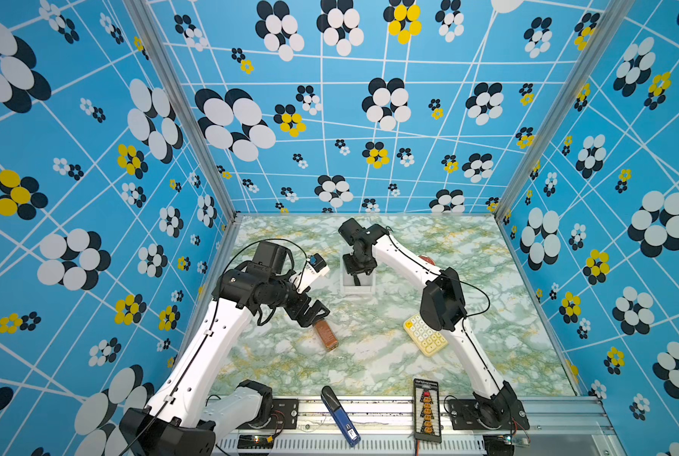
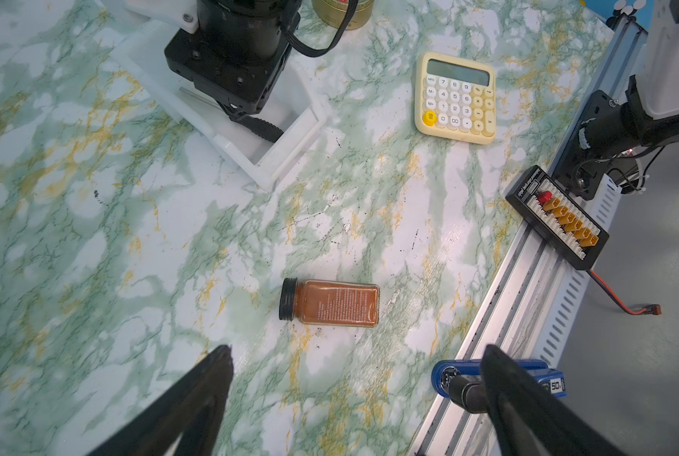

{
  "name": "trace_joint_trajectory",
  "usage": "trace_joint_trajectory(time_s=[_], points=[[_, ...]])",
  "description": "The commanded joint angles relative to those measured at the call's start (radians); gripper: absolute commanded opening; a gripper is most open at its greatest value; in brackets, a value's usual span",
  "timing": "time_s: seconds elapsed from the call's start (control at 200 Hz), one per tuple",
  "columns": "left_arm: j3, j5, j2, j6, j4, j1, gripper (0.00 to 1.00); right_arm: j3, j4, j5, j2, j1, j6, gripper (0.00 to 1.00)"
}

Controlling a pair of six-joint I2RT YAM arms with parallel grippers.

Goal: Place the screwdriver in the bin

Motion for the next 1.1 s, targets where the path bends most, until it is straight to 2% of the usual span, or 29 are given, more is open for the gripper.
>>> trace_joint_trajectory(time_s=[0.0, 0.135, 0.235, 0.525, 0.77, 0.98, 1.095], points=[[-0.008, 0.018, -0.008, 0.01, 0.021, -0.003, 0.99, 0.05, -0.072, 0.048, -0.073, -0.008, -0.016, 0.33], [-0.011, -0.009, 0.009, 0.024, 0.011, -0.015, 0.99, 0.029, -0.069, 0.054, -0.145, -0.007, -0.015, 0.33], [-0.005, -0.022, 0.022, 0.023, 0.017, -0.017, 0.99, -0.061, -0.023, 0.056, -0.24, -0.007, -0.007, 0.34], [0.037, -0.03, 0.095, -0.034, 0.052, -0.024, 0.99, -0.492, 0.155, 0.076, -0.596, -0.008, 0.015, 0.37], [0.069, -0.053, 0.14, -0.06, 0.069, -0.026, 0.99, -0.932, 0.296, 0.118, -0.884, -0.008, 0.056, 0.39], [0.082, -0.058, 0.177, -0.091, 0.098, -0.026, 0.99, -1.195, 0.374, 0.14, -1.082, -0.008, 0.113, 0.43], [0.079, -0.074, 0.188, -0.112, 0.121, -0.027, 0.99, -1.286, 0.391, 0.15, -1.156, -0.008, 0.141, 0.45]])
